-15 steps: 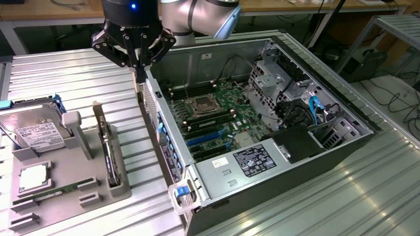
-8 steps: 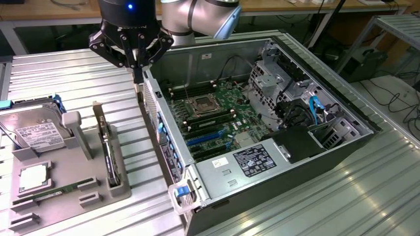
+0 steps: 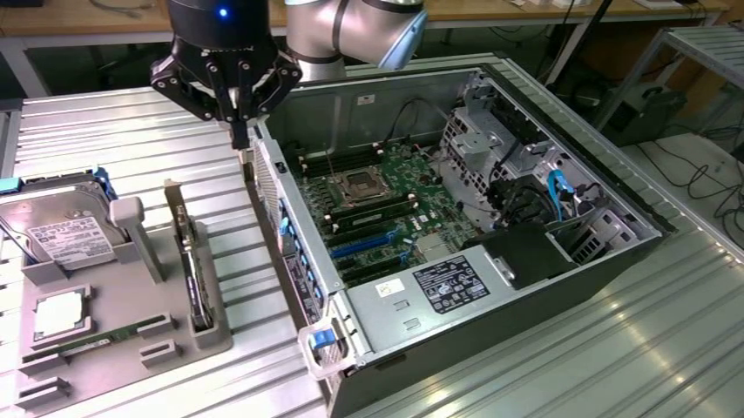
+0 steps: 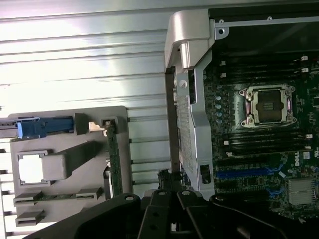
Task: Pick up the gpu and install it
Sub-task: 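Reach for the gpu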
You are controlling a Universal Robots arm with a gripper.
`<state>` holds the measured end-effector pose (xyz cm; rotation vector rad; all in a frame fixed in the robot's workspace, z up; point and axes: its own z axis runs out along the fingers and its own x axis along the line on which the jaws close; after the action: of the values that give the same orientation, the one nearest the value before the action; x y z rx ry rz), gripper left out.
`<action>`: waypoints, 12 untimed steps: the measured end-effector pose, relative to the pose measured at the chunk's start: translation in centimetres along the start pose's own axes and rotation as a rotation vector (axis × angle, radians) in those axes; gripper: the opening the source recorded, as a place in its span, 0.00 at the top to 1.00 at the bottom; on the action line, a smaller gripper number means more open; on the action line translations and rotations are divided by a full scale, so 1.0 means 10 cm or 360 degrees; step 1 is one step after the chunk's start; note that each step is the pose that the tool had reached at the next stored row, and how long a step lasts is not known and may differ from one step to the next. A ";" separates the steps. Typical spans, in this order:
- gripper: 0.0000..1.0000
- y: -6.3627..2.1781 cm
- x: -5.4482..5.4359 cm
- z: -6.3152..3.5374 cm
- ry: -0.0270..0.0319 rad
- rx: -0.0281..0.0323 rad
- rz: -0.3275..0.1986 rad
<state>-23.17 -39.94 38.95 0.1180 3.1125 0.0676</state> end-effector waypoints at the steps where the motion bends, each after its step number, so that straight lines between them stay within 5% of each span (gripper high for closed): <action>1: 0.89 0.000 0.00 0.000 0.00000 0.00000 0.0000; 12: 0.89 -0.005 0.06 0.003 0.00001 0.00000 0.0000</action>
<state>-23.76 -39.94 38.90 0.1179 3.1125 0.0676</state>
